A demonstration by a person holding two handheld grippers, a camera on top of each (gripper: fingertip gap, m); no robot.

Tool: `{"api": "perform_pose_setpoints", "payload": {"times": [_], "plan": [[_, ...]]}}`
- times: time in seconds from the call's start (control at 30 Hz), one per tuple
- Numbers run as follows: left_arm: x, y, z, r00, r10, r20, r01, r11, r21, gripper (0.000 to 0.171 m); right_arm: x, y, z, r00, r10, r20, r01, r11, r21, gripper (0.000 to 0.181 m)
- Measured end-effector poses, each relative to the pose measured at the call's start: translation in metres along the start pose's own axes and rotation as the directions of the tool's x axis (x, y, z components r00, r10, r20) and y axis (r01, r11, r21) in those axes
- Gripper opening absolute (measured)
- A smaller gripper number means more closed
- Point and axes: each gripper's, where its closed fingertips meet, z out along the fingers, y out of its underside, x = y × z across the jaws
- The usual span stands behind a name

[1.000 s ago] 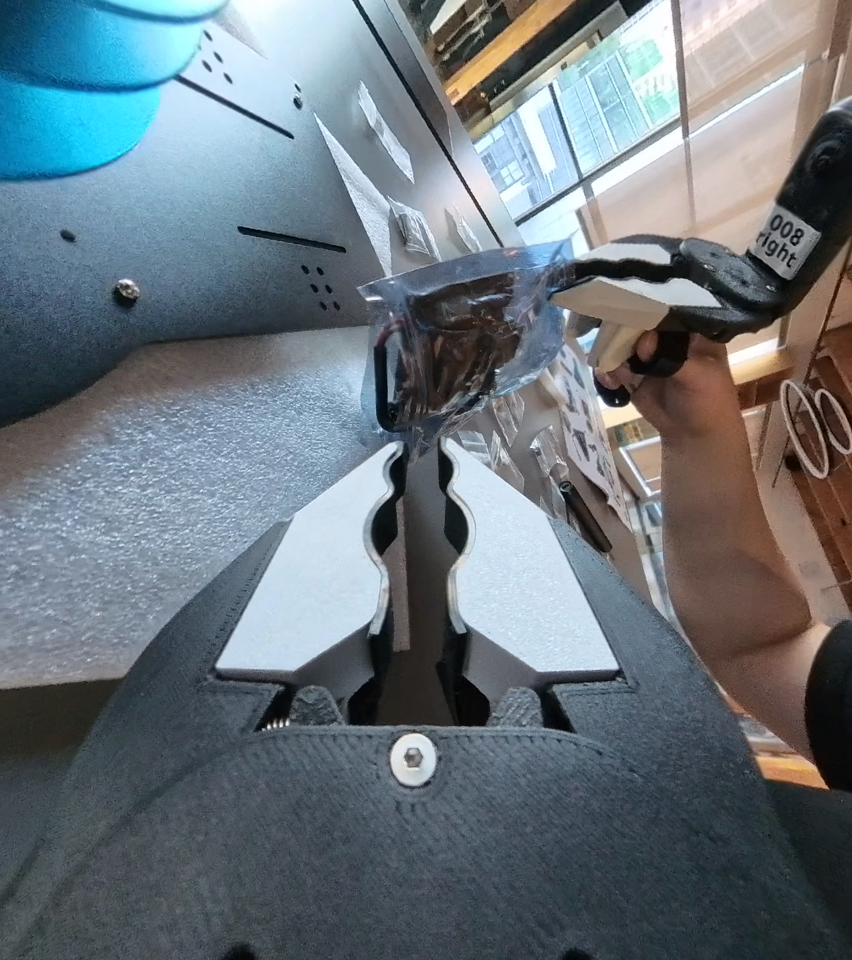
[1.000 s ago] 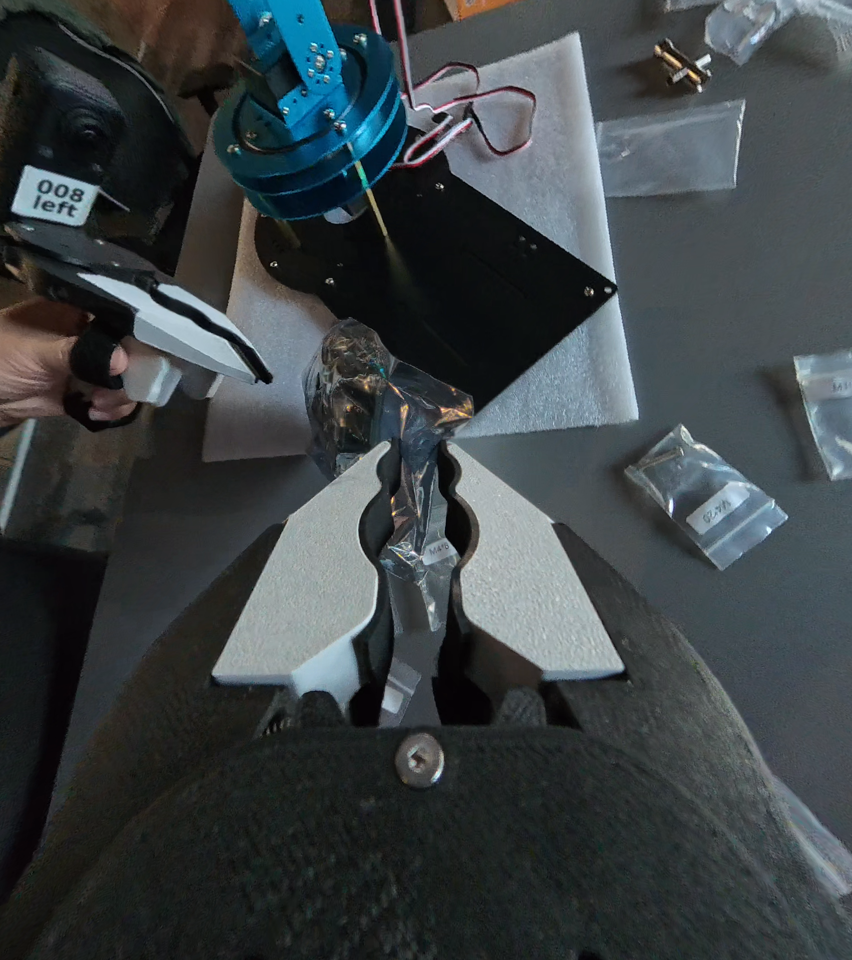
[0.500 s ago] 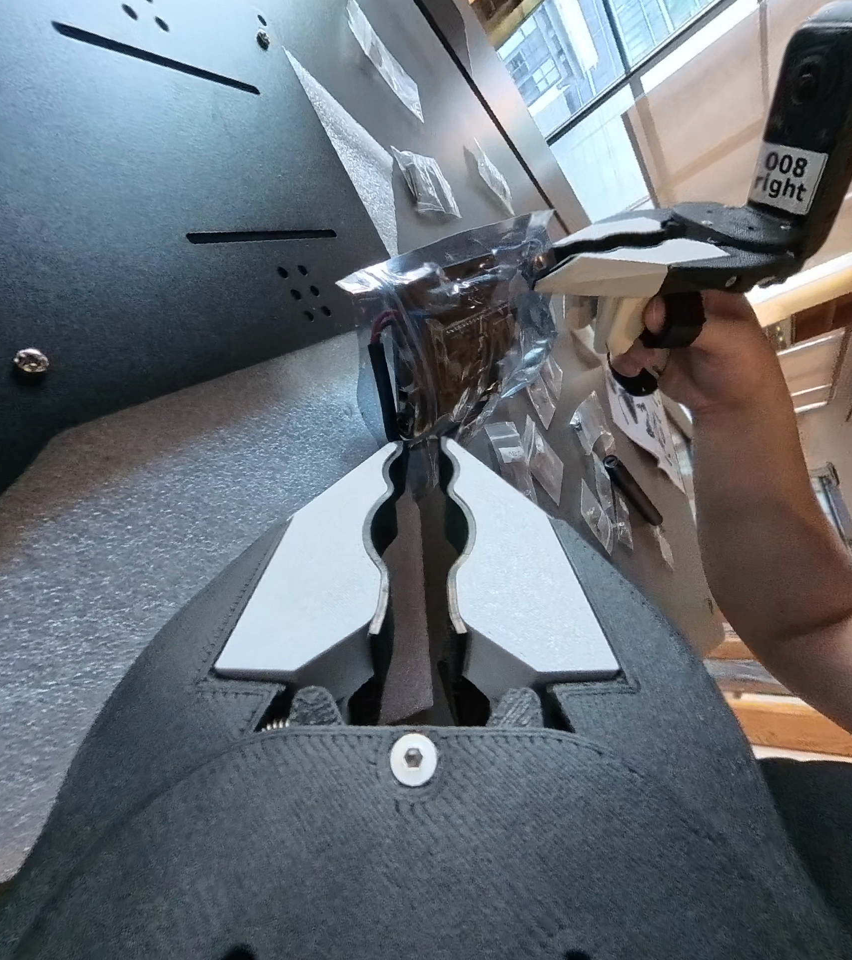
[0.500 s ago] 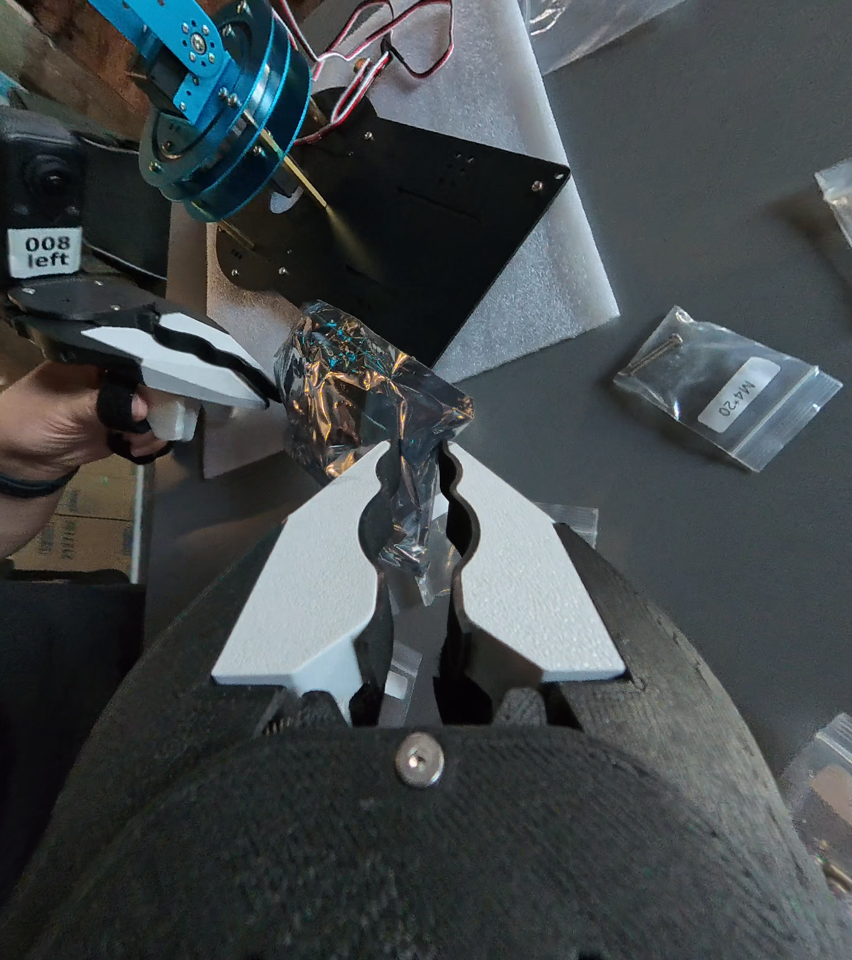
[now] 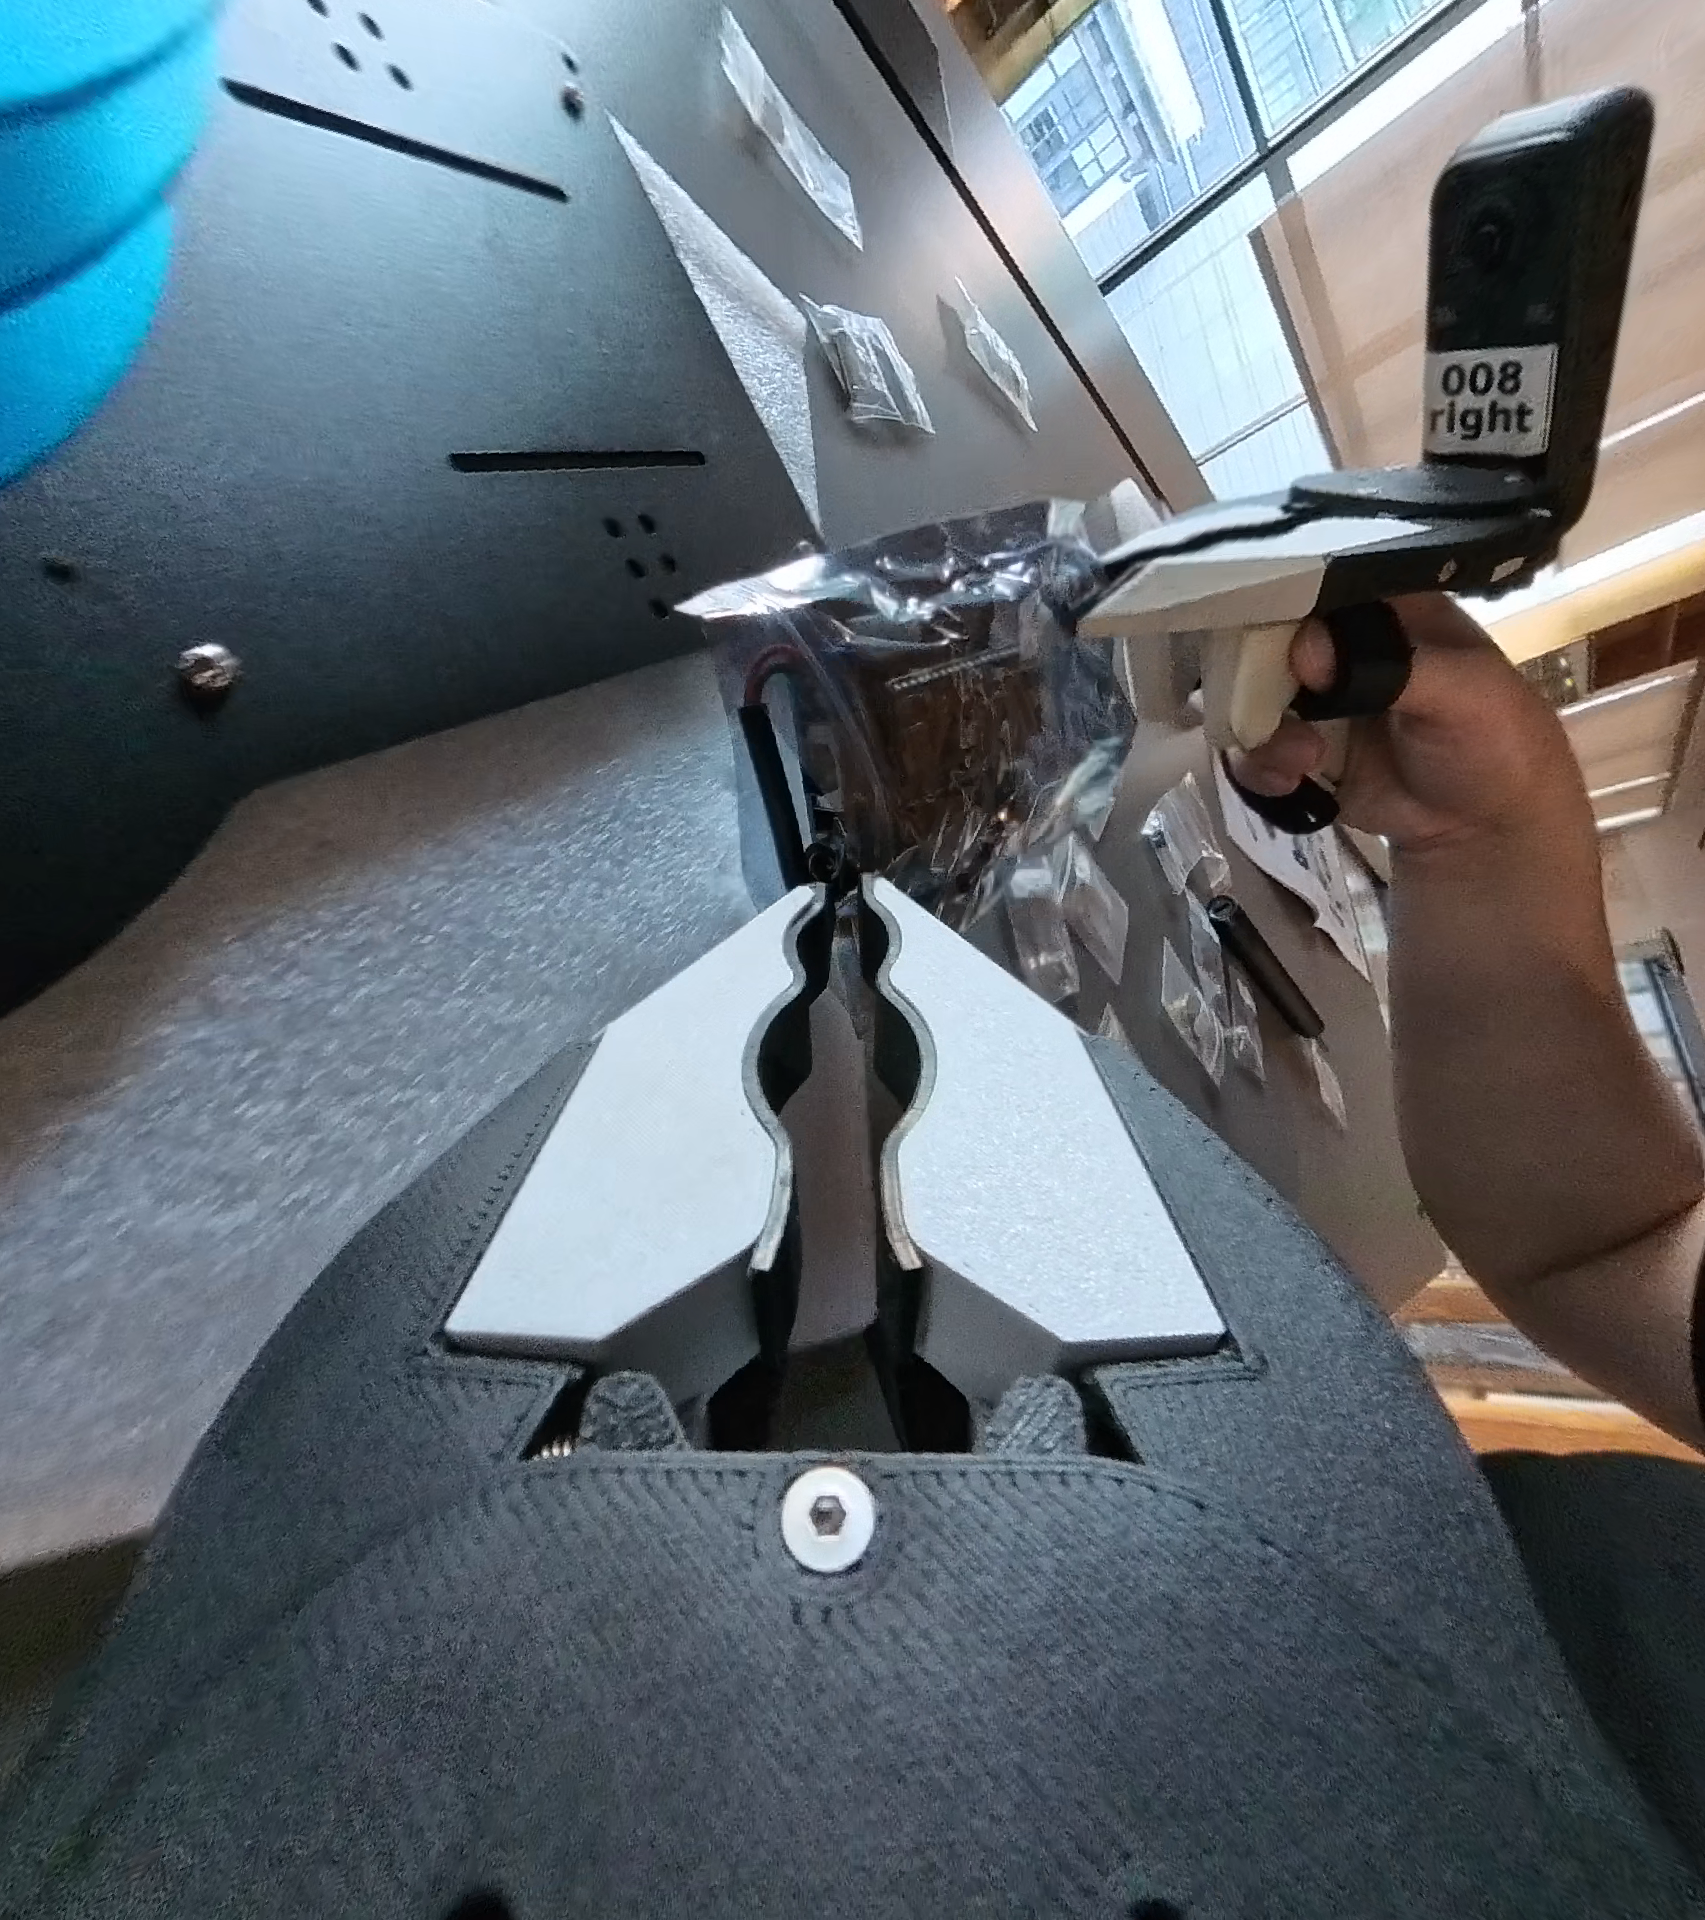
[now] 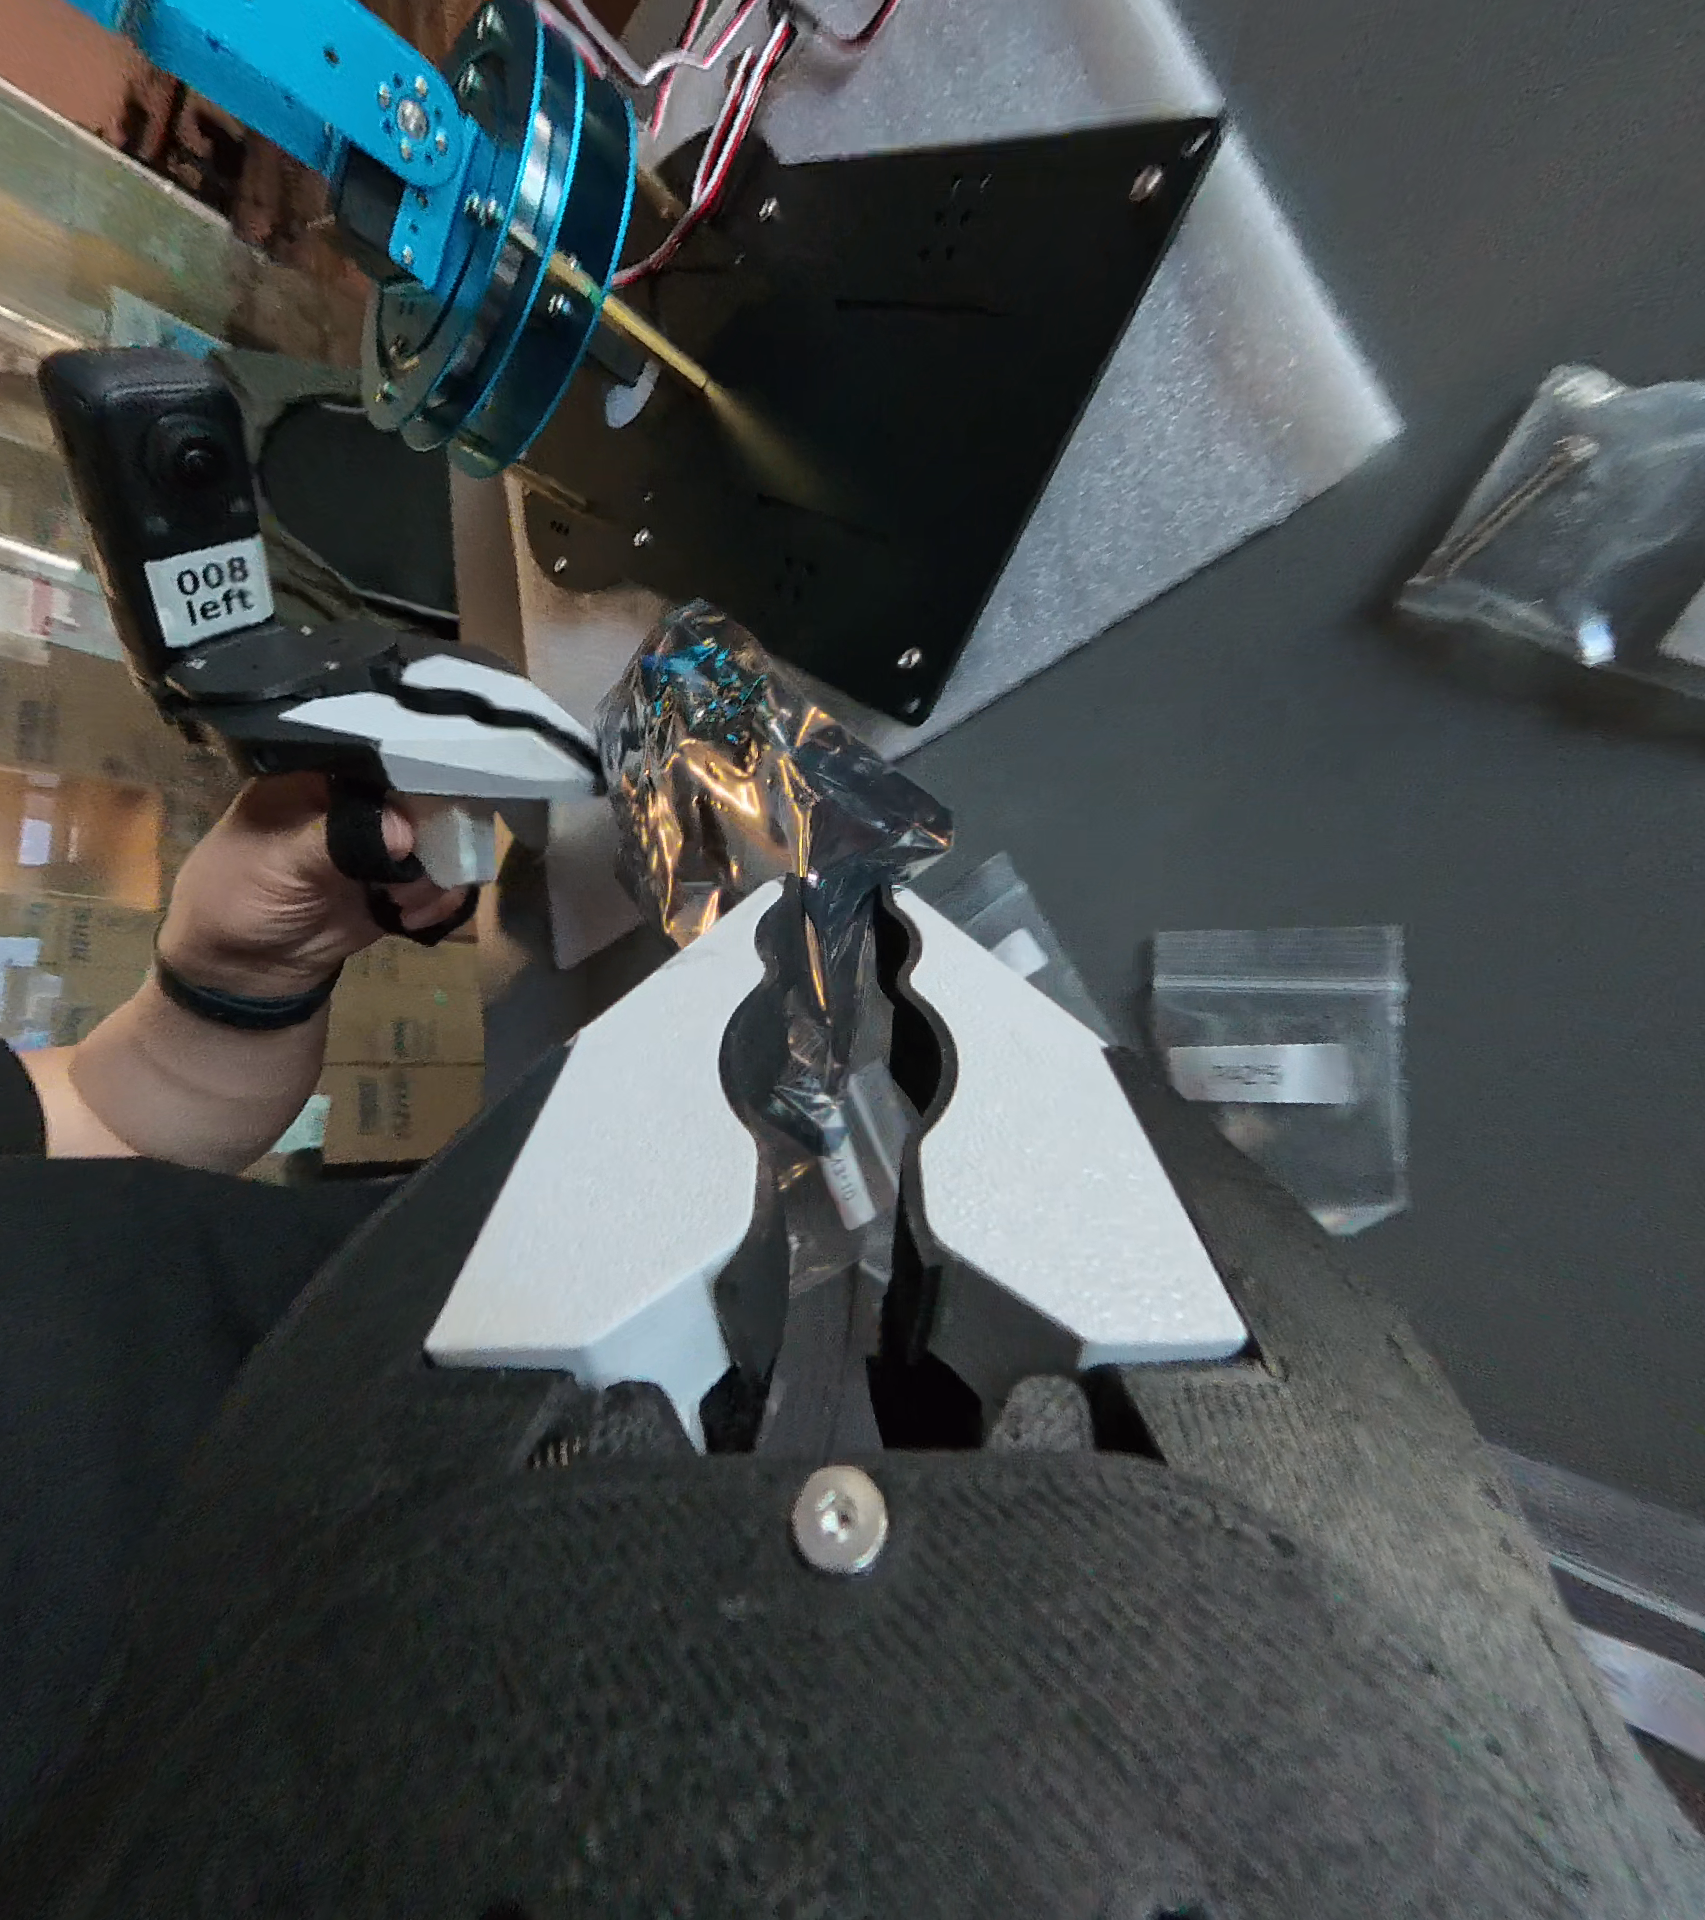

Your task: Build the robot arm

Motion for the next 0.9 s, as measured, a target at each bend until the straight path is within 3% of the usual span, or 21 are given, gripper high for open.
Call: {"api": "perform_pose_setpoints", "payload": {"times": [0.1, 0.3, 0.43, 0.6, 0.67, 0.77, 0.83, 0.9], "plan": [[-0.006, 0.005, -0.014, 1.0, -0.022, 0.011, 0.022, 1.0, -0.011, 0.002, -0.008, 0.014, 0.014, 0.999, 0.007, 0.031, -0.006, 0.999, -0.039, 0.014], [-0.008, 0.007, -0.021, 0.998, -0.049, -0.041, 0.047, 0.998, -0.028, 0.0, 0.001, 0.027, 0.026, 0.991, -0.126, -0.036, 0.122, 0.988, -0.096, 0.032], [-0.003, 0.011, -0.025, 0.997, -0.038, -0.068, 0.037, 0.999, -0.017, 0.0, 0.002, 0.027, 0.019, 0.977, -0.205, -0.05, 0.198, 0.972, -0.128, 0.047], [0.004, 0.013, -0.029, 0.997, -0.007, -0.071, 0.006, 1.0, -0.013, 0.003, -0.002, 0.022, 0.0, 0.944, -0.321, -0.076, 0.306, 0.938, -0.161, 0.053], [0.004, 0.012, -0.027, 0.998, 0.032, -0.053, -0.033, 0.999, -0.021, 0.008, -0.027, 0.01, 0.005, 0.853, -0.52, -0.036, 0.515, 0.852, -0.093, 0.071], [0.002, 0.015, -0.021, 0.996, 0.083, -0.023, -0.084, 0.994, -0.067, 0.01, -0.067, 0.015, 0.035, 0.612, -0.787, 0.074, 0.79, 0.613, -0.019, 0.09], [0.003, 0.016, -0.019, 0.996, 0.08, -0.03, -0.082, 0.994, -0.079, 0.01, -0.06, 0.021, 0.056, 0.52, -0.85, 0.083, 0.853, 0.513, -0.097, 0.103], [0.005, 0.017, -0.019, 0.997, 0.057, -0.044, -0.061, 0.995, -0.08, 0.01, -0.055, 0.024, 0.069, 0.491, -0.865, 0.102, 0.869, 0.478, -0.128, 0.104]]}}
